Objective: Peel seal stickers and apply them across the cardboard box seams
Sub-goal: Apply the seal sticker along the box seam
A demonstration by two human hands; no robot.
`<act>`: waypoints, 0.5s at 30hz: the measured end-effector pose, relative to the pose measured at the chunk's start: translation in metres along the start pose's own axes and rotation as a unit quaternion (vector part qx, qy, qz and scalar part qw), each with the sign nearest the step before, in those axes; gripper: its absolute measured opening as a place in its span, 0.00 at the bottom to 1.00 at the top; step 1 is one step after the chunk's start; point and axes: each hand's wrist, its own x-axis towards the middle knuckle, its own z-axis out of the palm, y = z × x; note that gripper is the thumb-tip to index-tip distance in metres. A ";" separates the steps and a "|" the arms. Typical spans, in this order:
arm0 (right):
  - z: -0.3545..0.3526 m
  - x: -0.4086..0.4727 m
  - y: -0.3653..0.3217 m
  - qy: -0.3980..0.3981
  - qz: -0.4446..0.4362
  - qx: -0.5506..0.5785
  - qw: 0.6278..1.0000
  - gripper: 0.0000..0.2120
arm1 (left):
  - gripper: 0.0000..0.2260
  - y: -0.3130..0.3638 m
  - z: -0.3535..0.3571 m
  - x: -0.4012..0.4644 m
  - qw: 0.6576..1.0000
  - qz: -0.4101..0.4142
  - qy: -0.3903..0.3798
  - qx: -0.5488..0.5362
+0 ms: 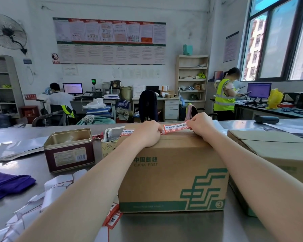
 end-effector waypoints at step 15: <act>0.005 0.009 0.004 -0.016 0.019 -0.057 0.998 0.10 | 0.24 -0.003 0.003 0.003 0.998 0.047 -0.025 0.027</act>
